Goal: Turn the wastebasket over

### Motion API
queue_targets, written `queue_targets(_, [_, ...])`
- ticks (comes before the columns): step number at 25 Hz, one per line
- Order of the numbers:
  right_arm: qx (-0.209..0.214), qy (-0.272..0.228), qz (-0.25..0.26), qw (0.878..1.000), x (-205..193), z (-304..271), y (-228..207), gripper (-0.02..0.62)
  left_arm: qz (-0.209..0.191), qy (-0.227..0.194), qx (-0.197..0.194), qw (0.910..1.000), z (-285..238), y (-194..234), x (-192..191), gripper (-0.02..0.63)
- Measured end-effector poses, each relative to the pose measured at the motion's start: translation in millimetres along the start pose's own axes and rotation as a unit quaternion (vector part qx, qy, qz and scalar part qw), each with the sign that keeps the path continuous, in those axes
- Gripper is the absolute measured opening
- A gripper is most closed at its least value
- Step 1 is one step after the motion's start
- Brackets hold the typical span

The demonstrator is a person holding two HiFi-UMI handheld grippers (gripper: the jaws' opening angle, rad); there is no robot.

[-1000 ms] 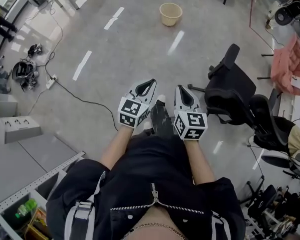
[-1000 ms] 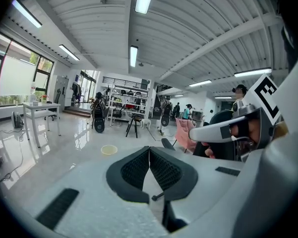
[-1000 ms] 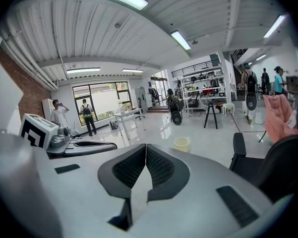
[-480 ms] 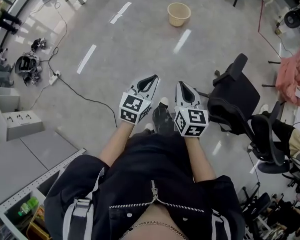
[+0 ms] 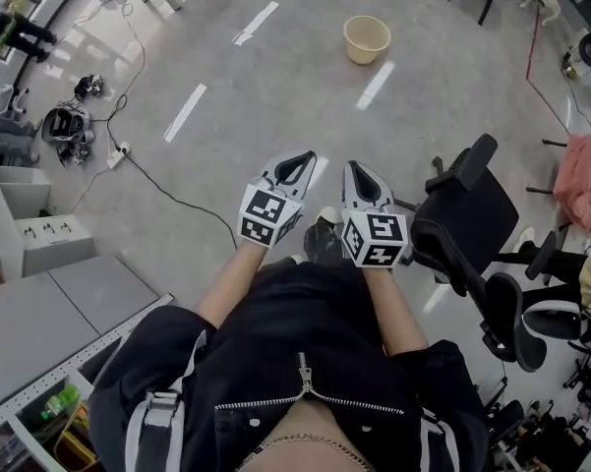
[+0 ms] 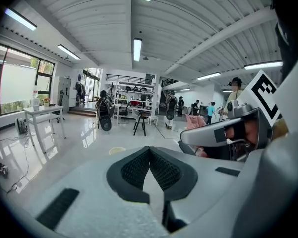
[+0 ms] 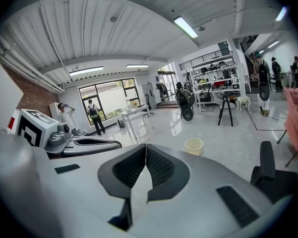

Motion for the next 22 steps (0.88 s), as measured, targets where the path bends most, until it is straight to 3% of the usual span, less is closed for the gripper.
queue_targets(10, [-0.015, 0.002, 0.006, 1.0, 34, -29, -67, 0.011, 0.01, -0.014, 0.01, 0.9998, -72, 13, 35, 0.005])
queue_targets(22, [-0.029, -0.001, -0.015, 0.999, 43, -44, -92, 0.011, 0.009, -0.002, -0.008, 0.9999, -111, 26, 38, 0.005])
Point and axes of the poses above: the fingertips, and each gripper's own axes: z backward along the fingers, y to its left, x out of its top, the point moved 6 cm from there along z, backward along the fingers, and after that the axes turned 4 degrees about -z, right-handed, at the moved point
